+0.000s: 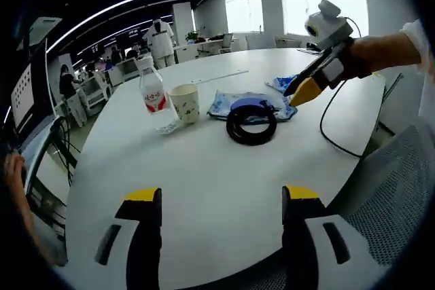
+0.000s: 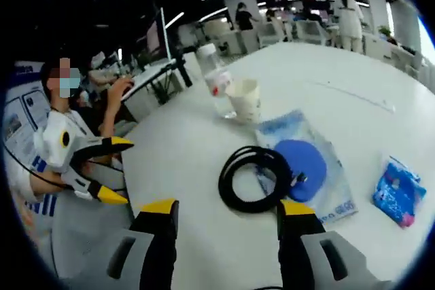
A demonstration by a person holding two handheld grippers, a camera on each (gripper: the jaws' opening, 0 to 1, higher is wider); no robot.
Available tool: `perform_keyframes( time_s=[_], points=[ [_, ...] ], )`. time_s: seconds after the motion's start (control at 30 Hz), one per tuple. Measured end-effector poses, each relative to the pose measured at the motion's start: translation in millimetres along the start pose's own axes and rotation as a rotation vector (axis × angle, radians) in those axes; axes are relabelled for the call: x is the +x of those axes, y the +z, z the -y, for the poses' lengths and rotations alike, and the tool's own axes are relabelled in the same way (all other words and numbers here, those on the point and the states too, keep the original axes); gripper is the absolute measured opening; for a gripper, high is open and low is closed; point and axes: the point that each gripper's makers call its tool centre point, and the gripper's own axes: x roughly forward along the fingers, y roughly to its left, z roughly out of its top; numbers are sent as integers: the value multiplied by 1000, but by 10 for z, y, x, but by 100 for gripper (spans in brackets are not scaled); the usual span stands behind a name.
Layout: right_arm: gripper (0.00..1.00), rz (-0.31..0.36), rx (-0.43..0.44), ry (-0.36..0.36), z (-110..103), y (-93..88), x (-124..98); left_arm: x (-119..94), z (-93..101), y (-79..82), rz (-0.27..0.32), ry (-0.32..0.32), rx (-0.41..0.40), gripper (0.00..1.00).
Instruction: Arrange the tabletop items into an orderly group along one side of the table until the central work area is clear of visible clutter.
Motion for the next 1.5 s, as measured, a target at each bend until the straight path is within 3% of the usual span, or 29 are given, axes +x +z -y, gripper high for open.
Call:
perform_keyframes(
  time_s=[0.33,0.97,1.13,1.27,1.3,1.33,1.5],
  points=[
    [54,-117,-115,12,-94,-96,482,-2,-34,-19,-12,12,-3,70],
    [40,-171,-194,10,-114,-189,841,19,-52,-101,-52,17,7,65],
    [31,-158,-206,5,-118,-154,881,22,-58,-116,-59,19,9,65],
    [14,-149,-296,-59,17,-118,901,20,-59,-126,-66,19,16,64],
    [13,-135,-305,-43,4,-111,912,20,-63,-129,-67,20,17,64],
    [12,-127,-246,-48,6,-111,925,20,-67,-131,-67,21,18,63],
    [5,-139,-269,-47,-13,-135,902,20,-74,-137,-70,24,19,63]
  ],
)
